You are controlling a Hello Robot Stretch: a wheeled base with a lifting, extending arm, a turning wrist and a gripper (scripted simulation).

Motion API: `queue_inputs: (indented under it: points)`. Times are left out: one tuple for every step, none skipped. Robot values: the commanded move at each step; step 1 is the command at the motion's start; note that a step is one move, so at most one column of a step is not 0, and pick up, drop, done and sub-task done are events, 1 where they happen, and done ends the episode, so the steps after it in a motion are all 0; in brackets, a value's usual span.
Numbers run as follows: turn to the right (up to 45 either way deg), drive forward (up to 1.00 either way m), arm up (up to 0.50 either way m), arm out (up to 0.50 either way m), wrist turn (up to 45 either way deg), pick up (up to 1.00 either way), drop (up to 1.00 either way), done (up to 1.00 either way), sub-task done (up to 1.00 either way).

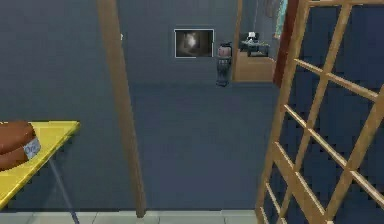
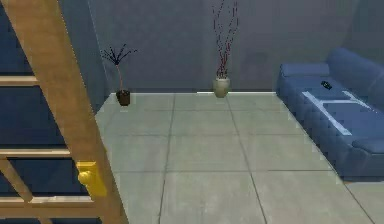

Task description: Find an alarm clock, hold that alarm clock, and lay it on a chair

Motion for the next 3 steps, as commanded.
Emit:
queue_inputs:
  points:
    - [0.0,1.0,0.0,0.0,0.0,0.0,0.0,0.0,0.0]
    - [0.0,0.45,0.0,0.0,0.0,0.0,0.0,0.0,0.0]
    - [24.0,0.0,0.0,0.0,0.0,0.0,0.0,0.0,0.0]
